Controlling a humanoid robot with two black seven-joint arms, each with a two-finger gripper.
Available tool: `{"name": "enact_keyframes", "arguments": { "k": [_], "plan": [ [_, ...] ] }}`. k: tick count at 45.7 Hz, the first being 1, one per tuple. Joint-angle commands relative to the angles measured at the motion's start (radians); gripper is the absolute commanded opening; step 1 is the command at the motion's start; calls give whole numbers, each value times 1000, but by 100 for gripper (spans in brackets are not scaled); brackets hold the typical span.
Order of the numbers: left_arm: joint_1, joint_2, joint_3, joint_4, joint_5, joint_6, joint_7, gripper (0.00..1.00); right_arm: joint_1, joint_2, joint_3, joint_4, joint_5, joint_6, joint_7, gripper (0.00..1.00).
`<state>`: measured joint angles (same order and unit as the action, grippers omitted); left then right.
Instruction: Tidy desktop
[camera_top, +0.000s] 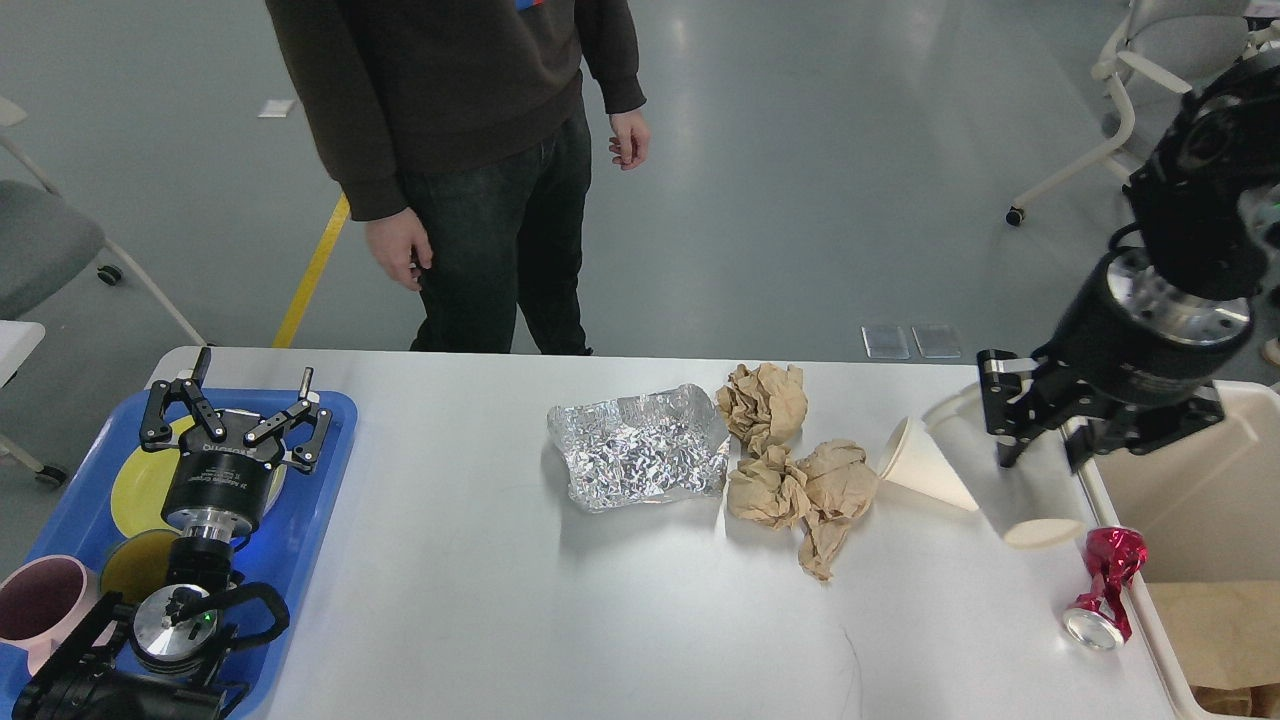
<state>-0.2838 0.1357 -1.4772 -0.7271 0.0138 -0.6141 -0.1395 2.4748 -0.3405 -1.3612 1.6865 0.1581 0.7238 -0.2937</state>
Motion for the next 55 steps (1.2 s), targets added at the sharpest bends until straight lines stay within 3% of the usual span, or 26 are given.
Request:
{"name": "enact_keyframes", "arguments": {
  "k": [1, 5, 12, 17, 28, 36, 47, 55],
  "plan": [
    [0, -1, 0, 0, 0, 0, 0, 96, 44, 3, -96, 24, -2, -1, 68, 0],
    [0, 1, 0, 0, 0, 0, 0, 96, 44, 2, -147, 22, -2, -14, 105, 0],
    [0, -1, 0, 0, 0, 0, 0, 96, 35, -12, -216, 13, -3, -46, 105, 0],
    [0, -1, 0, 0, 0, -1, 0, 96, -48, -109, -266, -27, -17, -118, 103, 0],
    [0, -1, 2, 0, 0, 0, 0, 96, -393, -396, -243, -402, -115, -158, 94, 0],
    [0, 1, 0, 0, 0, 0, 0, 96, -742, -485, -44, -614, -124, -316, 96, 0],
    [0, -1, 0, 0, 0, 0, 0, 96, -1249, -442, 246, -896, -121, -581, 96, 0],
    [0, -1, 0, 0, 0, 0, 0, 96, -1546, -324, 434, -1142, -123, -624, 96, 0]
  ]
}}
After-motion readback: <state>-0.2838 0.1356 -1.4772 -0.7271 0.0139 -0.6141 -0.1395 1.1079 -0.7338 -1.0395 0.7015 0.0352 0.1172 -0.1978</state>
